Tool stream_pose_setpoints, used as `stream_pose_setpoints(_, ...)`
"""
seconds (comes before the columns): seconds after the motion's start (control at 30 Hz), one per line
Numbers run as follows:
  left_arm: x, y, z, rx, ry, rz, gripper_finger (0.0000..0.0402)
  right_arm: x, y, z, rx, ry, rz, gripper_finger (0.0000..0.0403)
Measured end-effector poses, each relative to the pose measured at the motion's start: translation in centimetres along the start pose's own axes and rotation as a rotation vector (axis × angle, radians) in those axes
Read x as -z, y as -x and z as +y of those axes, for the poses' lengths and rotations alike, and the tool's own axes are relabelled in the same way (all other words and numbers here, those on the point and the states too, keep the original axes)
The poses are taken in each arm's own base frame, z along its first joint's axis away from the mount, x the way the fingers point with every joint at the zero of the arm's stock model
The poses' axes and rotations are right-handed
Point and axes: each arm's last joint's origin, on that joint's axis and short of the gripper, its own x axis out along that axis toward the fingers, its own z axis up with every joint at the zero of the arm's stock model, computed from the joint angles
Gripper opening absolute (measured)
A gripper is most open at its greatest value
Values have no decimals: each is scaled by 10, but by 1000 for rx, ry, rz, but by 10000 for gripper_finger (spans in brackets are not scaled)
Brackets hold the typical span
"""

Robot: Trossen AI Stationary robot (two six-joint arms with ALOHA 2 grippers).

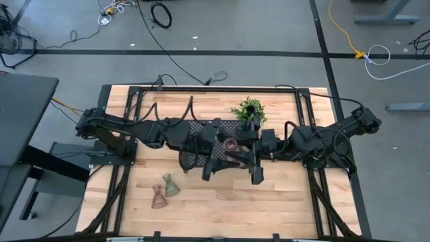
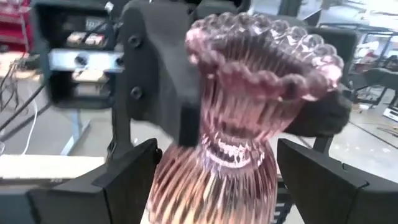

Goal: Pick & Place candle stick holders
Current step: Put the right pink glass candle stick holder on the shelf

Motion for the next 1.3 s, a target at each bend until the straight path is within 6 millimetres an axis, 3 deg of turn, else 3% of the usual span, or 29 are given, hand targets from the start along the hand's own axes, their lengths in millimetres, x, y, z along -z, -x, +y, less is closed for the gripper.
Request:
stream_pose_setpoints(0.2,1,-2,-1,43,-57,0,319,2,-1,3,-58,4,11,118)
stream_pose_setpoints(0.33,1,-1,-2,88,-70,4,256,2,0,4,-66,3,12,118)
stream_pose_setpoints(1.03,2,3,-3,126,-89,60,224,0,5,7,-75,6,21,119)
stream_pose_setpoints(1.17,0,6,-4,142,-82,65,203,0,6,7,-79,-8,24,179)
stream_pose_setpoints(1.2,1,6,-5,146,-80,67,185,0,7,7,-76,-7,21,194)
stream_pose_setpoints(1.27,6,7,-5,149,-74,116,111,-5,8,6,-71,-22,-4,218)
stream_pose_setpoints(1.3,10,7,-5,150,-78,142,120,-8,10,5,-67,-31,-19,226)
